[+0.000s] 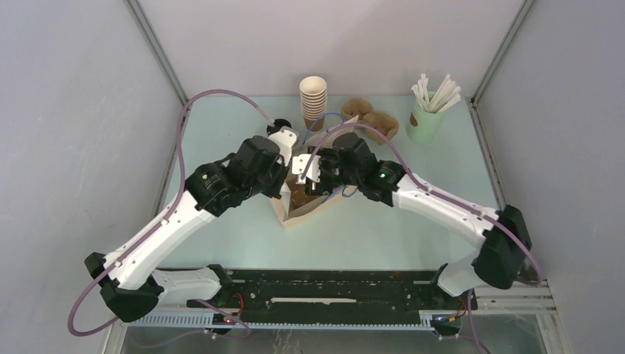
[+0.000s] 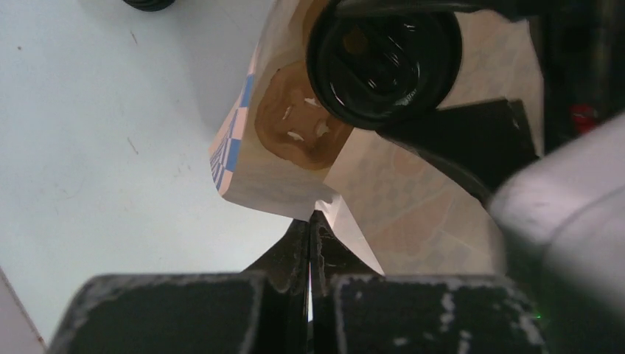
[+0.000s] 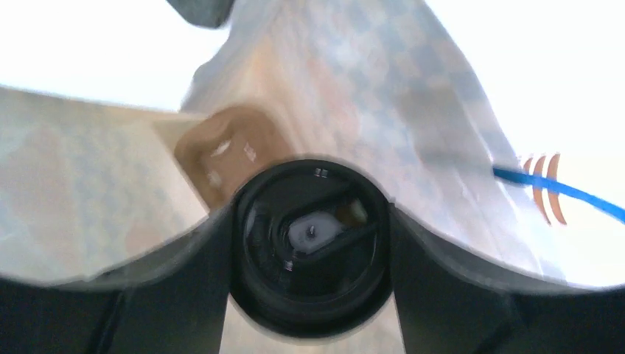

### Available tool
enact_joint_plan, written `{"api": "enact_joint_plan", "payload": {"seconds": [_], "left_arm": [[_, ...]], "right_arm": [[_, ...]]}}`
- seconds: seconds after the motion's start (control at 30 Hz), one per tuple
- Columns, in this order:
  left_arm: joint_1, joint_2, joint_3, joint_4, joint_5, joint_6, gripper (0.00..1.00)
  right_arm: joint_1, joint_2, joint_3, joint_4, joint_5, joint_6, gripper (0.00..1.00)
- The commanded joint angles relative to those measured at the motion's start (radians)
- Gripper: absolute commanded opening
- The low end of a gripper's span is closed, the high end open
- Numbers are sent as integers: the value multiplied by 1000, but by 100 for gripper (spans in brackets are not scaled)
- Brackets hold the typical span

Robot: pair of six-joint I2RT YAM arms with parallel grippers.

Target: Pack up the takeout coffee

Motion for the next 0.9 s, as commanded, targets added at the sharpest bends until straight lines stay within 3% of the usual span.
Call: {"api": "enact_joint_plan", "payload": {"seconds": [0.0, 0.2, 0.5, 0.7, 0.8, 0.87], "left_arm": [[7, 14, 75, 5, 17, 13, 0], [34, 15, 133, -10, 12, -2, 4], [89, 36, 335, -42, 69, -88, 47], [164, 21, 493, -18, 161, -165, 78], [191, -38, 407, 151, 326, -191, 94], [215, -87, 299, 293, 433, -226, 99]], "right_arm": [[30, -110, -14, 40, -85, 144, 59], [21, -242, -14, 47, -75, 319, 58], [-78, -358, -12, 145, -52, 754, 57], [-205, -327, 85, 266, -81, 1067, 55], [-278, -308, 121, 374, -120, 1267, 53], [-322, -298, 121, 463, -135, 1421, 53]]}}
